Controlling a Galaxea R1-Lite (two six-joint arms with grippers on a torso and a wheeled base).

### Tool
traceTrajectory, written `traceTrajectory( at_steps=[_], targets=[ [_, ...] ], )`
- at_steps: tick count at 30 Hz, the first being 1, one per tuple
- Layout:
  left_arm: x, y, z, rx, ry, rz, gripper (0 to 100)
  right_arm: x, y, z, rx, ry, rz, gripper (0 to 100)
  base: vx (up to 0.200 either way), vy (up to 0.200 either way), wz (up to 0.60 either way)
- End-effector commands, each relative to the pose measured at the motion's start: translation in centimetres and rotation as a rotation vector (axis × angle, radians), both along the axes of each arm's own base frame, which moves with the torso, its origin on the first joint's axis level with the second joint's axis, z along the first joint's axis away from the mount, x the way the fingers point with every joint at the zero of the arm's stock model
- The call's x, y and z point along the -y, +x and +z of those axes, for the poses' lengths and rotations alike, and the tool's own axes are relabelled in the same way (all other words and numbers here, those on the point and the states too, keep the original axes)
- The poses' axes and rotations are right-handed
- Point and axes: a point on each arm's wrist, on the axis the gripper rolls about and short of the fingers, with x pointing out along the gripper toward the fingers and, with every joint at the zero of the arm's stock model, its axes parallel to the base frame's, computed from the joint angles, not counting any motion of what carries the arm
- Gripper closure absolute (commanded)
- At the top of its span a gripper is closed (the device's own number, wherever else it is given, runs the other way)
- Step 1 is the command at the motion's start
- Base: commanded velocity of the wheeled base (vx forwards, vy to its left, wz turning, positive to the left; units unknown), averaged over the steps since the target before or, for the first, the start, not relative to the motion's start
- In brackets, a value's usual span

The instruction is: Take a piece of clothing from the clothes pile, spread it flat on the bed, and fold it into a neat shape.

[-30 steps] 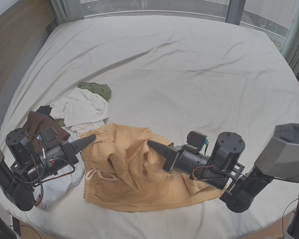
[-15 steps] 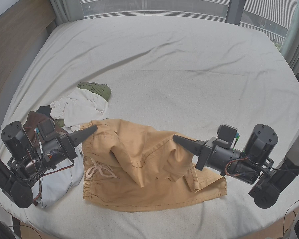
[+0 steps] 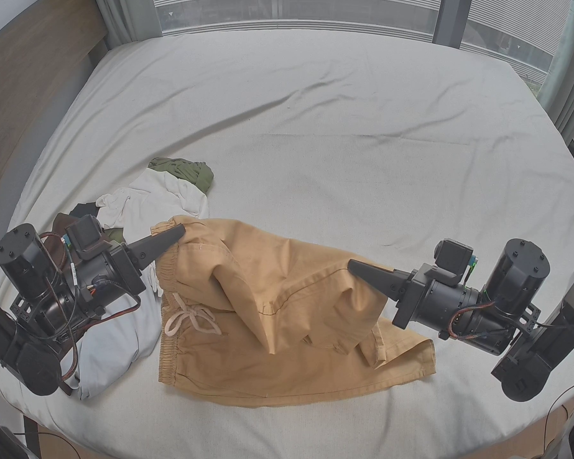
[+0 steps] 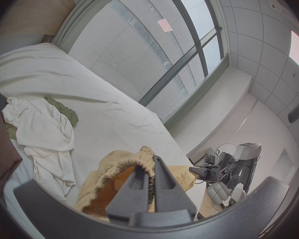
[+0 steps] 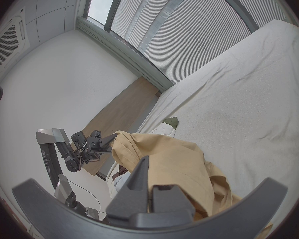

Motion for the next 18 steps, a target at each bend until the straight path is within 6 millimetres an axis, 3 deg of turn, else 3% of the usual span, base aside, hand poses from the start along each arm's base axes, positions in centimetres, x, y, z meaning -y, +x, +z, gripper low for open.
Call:
traceTrajectory(
  at_steps=[1, 18],
  targets=[
    [-0.2, 0.0, 0.4, 0.018, -0.004, 0.000, 100, 0.2, -0.3, 1.0, 0.030, 0.018, 0.001, 100, 0.000, 0.000, 0.00],
    [-0.2, -0.1, 1.2, 0.053, -0.010, -0.005, 100, 0.9, 0.6, 2.1, 0.070, 0.047, -0.034, 100, 0.000, 0.000, 0.00]
  ],
)
